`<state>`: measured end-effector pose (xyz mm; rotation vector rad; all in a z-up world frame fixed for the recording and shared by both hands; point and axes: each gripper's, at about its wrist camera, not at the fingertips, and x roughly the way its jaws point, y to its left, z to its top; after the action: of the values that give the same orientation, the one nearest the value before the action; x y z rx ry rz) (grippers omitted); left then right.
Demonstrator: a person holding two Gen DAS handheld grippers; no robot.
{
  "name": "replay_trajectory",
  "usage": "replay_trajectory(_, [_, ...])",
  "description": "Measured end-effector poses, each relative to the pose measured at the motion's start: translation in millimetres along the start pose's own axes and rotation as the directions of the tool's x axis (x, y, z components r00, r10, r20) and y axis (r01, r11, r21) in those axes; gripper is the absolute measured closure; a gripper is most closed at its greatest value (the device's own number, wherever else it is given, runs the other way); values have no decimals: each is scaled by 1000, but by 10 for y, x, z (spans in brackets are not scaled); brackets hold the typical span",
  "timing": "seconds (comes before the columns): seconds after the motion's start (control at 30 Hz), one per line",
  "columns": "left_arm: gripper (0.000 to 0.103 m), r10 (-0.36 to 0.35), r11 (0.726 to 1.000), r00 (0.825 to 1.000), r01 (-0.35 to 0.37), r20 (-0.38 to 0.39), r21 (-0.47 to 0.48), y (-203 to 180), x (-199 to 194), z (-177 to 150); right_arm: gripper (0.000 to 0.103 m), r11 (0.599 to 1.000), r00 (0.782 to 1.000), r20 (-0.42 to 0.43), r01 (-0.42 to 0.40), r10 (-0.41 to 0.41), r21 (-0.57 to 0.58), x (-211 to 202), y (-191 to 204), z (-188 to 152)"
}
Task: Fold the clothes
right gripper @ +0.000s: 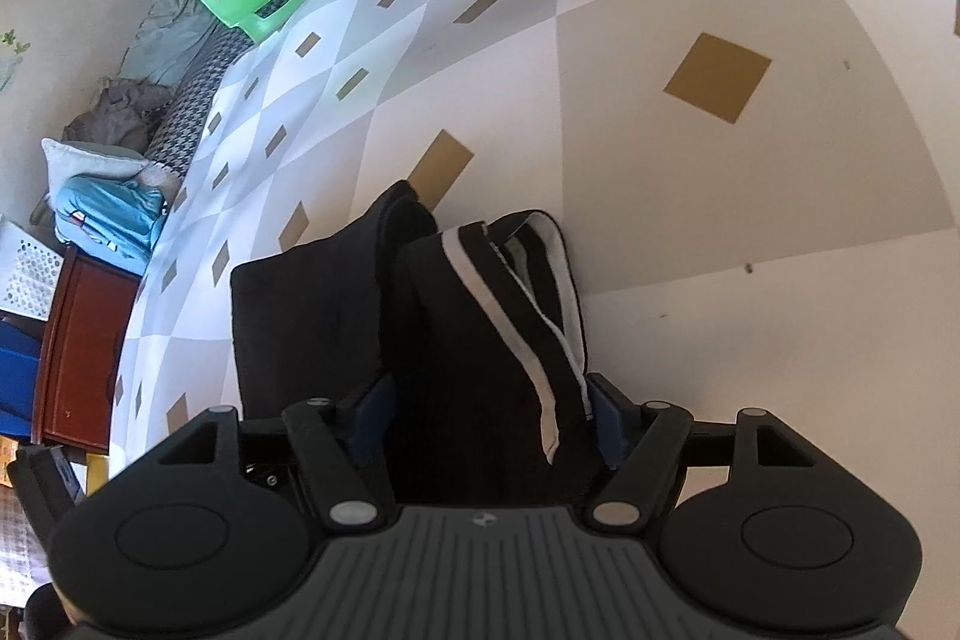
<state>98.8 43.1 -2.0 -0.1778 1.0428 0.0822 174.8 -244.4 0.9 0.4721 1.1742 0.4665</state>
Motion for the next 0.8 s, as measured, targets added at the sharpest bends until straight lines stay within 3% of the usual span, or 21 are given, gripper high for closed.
replay_trajectory(0.27, [1, 7, 1000, 1000, -7, 0, 17, -47, 2, -10, 33, 999, 999, -22, -37, 36, -31, 119, 148, -39])
replay_trajectory(0.6, [1, -51, 994, 999, 50, 4, 99, -237, -20, -69, 31, 983, 1000, 2, 29, -29, -179, 232, 419, -118])
replay_trajectory(0.8, [1, -46, 995, 999, 44, 16, 91, -261, -34, -90, 42, 961, 997, 15, 74, -73, -266, 253, 505, -173])
